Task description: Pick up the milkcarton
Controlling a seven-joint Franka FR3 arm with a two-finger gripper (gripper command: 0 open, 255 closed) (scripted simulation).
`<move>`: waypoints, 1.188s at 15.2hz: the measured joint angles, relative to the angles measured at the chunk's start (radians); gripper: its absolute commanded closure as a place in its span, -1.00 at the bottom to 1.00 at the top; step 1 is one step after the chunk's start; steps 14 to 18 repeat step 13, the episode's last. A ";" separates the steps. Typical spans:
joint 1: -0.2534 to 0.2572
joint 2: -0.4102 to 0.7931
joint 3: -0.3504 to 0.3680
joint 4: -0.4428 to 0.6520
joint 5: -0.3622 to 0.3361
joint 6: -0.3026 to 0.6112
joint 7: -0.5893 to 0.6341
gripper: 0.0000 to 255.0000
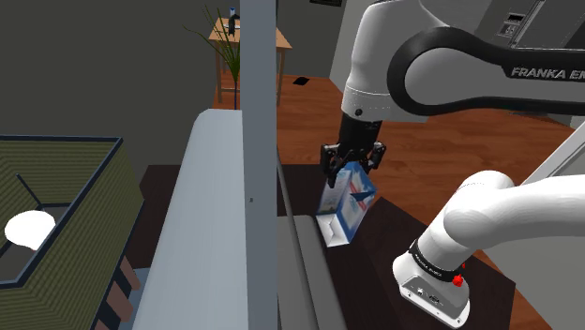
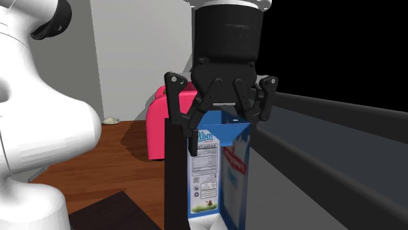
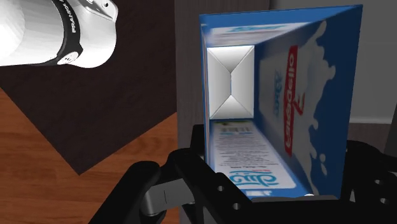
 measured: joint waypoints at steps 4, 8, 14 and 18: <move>-0.005 0.000 -0.017 0.048 -0.015 -0.049 0.005 1.00; -0.011 0.010 -0.030 0.102 -0.029 -0.093 0.011 1.00; -0.018 0.018 -0.050 0.169 -0.046 -0.152 0.017 1.00; -0.018 0.018 -0.050 0.169 -0.046 -0.152 0.017 1.00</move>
